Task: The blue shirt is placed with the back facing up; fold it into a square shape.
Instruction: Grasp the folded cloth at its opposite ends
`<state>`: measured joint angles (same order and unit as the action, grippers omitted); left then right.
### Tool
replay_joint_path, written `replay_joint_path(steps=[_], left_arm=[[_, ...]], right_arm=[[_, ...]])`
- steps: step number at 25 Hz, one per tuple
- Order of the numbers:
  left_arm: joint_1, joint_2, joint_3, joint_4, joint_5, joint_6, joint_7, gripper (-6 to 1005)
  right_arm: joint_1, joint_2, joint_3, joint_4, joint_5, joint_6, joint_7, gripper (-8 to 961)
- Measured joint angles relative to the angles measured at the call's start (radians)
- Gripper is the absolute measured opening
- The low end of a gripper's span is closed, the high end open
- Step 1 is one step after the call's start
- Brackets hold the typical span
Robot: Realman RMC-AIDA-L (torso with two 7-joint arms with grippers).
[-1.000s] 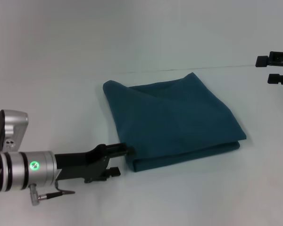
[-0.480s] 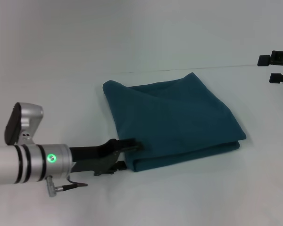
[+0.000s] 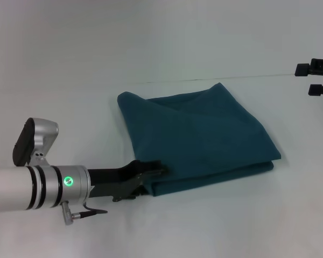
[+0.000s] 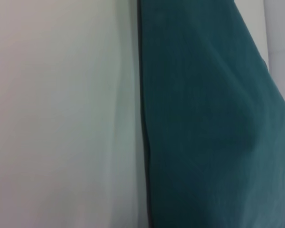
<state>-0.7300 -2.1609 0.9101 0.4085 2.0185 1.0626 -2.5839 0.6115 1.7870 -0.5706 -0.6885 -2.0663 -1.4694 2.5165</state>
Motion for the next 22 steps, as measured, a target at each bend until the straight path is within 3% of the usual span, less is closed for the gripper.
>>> replay_joint_path(steps=[6,22], left_arm=[[0.010,0.000,-0.007,0.008,-0.006,0.001,0.005,721],[0.020,0.002,-0.006,0.017,-0.008,0.019,0.008,159]], right_arm=[[-0.004,0.000,0.000,0.000,0.002,0.002,0.001,915],[-0.004,0.004,0.002,0.004,0.007,0.005,0.004,915]])
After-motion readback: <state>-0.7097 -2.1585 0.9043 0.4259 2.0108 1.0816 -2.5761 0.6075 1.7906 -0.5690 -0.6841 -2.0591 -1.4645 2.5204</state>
